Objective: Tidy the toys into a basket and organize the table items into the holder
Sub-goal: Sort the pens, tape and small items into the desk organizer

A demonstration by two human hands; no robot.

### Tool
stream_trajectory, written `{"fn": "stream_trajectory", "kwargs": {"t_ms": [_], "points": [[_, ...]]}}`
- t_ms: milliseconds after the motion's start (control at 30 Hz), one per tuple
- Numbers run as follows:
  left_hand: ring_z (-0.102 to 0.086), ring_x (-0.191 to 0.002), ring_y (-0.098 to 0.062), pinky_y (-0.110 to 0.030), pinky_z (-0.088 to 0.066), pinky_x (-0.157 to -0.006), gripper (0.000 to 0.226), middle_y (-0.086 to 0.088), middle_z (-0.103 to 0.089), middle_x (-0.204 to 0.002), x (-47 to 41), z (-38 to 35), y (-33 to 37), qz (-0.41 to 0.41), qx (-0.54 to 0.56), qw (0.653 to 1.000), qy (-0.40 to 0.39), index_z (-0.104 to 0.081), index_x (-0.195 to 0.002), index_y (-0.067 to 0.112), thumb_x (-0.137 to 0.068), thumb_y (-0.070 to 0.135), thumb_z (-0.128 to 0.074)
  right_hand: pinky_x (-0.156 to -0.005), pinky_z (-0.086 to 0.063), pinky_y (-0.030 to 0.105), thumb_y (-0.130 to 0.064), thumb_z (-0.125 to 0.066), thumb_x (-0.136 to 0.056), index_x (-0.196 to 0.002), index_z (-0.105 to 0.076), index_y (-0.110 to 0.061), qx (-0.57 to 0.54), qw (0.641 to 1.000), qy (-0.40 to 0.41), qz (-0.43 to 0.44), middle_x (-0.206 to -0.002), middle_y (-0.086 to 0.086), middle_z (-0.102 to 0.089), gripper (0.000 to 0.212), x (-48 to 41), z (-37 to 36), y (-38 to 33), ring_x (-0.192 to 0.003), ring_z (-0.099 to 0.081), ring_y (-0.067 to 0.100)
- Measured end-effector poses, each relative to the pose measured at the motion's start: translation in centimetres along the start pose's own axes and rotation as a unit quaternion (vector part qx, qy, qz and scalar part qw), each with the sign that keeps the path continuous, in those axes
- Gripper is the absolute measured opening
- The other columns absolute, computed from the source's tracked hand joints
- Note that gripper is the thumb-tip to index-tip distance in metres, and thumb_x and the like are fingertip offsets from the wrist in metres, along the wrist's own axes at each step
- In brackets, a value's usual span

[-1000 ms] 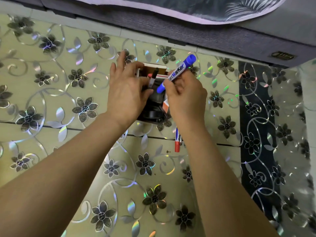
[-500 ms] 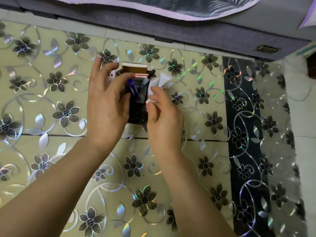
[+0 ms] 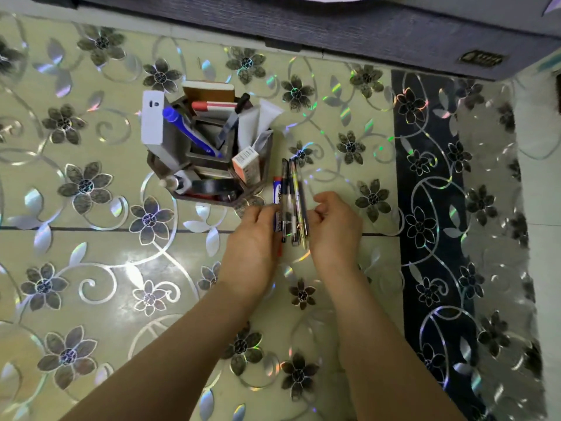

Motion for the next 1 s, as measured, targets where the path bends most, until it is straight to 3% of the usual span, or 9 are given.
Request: {"fn": "stream_trajectory", "kwargs": {"t_ms": [133,233,400,500,633,733,800,867,1000], "points": [[-0.059,-0.092,-0.038,-0.037,-0.041,-0.070,0.036,-0.012,-0.053,-0.116,-1.7,-1.7,-0.7,0.055,-0.027,0.998,0.009,-0.048,-0.121,0.015,-0.086,0.014,-0.057,-0.073,-0.043,0.030,-0.009,-0.063,-0.082,-0.108,-0.062,-0.014,0.030,0.997,-0.063,-0.021,-0.093,0.006,-0.069,0.026,-0.6,-2.1,0.5,-0.089,-0.062,0.027],[-0.058,-0.098,-0.037,-0.040,-0.044,-0.075,0.043,-0.013,-0.054,-0.118,-2.3,-2.1,-1.0,0.083,-0.040,0.996,0.010,-0.043,-0.124,0.013,-0.084,0.013,-0.059,-0.067,-0.035,0.026,-0.008,-0.062,-0.084,-0.103,-0.062,-0.015,0.040,0.996,-0.069,-0.038,-0.084,0.000,-0.063,0.020,-0.8,-2.4,0.9,-0.079,-0.055,0.021],[-0.060,-0.098,-0.036,-0.038,-0.045,-0.078,0.042,-0.013,-0.056,-0.119,-1.3,-0.7,-1.2,0.092,-0.051,0.994,-0.022,-0.050,-0.124,0.016,-0.084,0.023,-0.060,-0.075,-0.044,0.029,-0.021,-0.071,-0.083,-0.099,-0.067,-0.013,0.032,0.990,-0.111,-0.083,-0.097,0.009,-0.071,0.019,-1.1,-2.8,1.9,-0.094,-0.063,0.029],[-0.062,-0.092,-0.026,-0.035,-0.049,-0.078,0.039,-0.003,-0.058,-0.113,0.4,2.2,0.2,0.049,-0.033,0.998,0.004,-0.056,-0.119,0.021,-0.080,0.020,-0.059,-0.075,-0.046,0.030,-0.027,-0.072,-0.084,-0.093,-0.070,-0.011,0.039,0.987,-0.128,-0.088,-0.094,0.013,-0.072,0.018,-1.0,-2.6,2.0,-0.094,-0.064,0.032],[-0.064,-0.079,0.001,-0.028,-0.053,-0.072,0.023,0.016,-0.065,-0.088,2.2,8.0,2.2,0.023,0.063,0.994,0.087,-0.053,-0.100,0.034,-0.083,0.022,-0.062,-0.067,-0.039,0.026,-0.027,-0.071,-0.083,-0.083,-0.067,-0.015,0.053,0.986,-0.124,-0.100,-0.092,0.013,-0.071,0.012,-1.0,-2.4,1.8,-0.091,-0.064,0.032],[-0.064,-0.080,0.007,-0.027,-0.054,-0.076,0.023,0.019,-0.067,-0.084,1.9,12.9,2.3,0.005,0.081,0.982,0.171,-0.050,-0.099,0.035,-0.085,0.021,-0.064,-0.076,-0.046,0.030,-0.016,-0.073,-0.079,-0.100,-0.061,-0.013,0.022,0.988,-0.110,-0.109,-0.098,0.011,-0.069,0.024,-0.9,-2.8,1.6,-0.095,-0.063,0.030],[-0.065,-0.083,0.004,-0.031,-0.055,-0.081,0.025,0.019,-0.067,-0.087,0.7,15.0,1.6,0.000,0.076,0.977,0.200,-0.050,-0.100,0.031,-0.083,0.020,-0.064,-0.082,-0.049,0.032,-0.013,-0.074,-0.078,-0.107,-0.059,-0.012,0.016,0.987,-0.112,-0.111,-0.100,0.012,-0.069,0.033,-0.9,-3.1,1.5,-0.097,-0.063,0.030],[-0.068,-0.086,-0.004,-0.037,-0.055,-0.084,0.026,0.013,-0.069,-0.092,-0.9,16.0,0.6,0.000,0.067,0.976,0.206,-0.050,-0.103,0.026,-0.082,0.020,-0.063,-0.084,-0.049,0.031,-0.014,-0.071,-0.080,-0.104,-0.064,-0.012,0.036,0.988,-0.114,-0.102,-0.102,0.011,-0.070,0.025,-0.9,-3.3,1.4,-0.098,-0.064,0.030],[-0.070,-0.091,-0.018,-0.040,-0.055,-0.083,0.033,0.004,-0.072,-0.098,-3.7,16.7,-0.3,-0.005,0.011,0.979,0.201,-0.050,-0.111,0.024,-0.080,0.023,-0.061,-0.072,-0.040,0.026,-0.016,-0.062,-0.083,-0.095,-0.066,-0.014,0.046,0.994,-0.078,-0.057,-0.094,0.007,-0.070,0.012,-0.2,-1.9,-0.4,-0.093,-0.064,0.029]]}}
Point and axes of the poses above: each hand's wrist, its own x-axis away from the middle knuckle, its own z-axis out of the back of the hand, y = z × x, the point moved 7 cm from there along -x, towards the middle knuckle
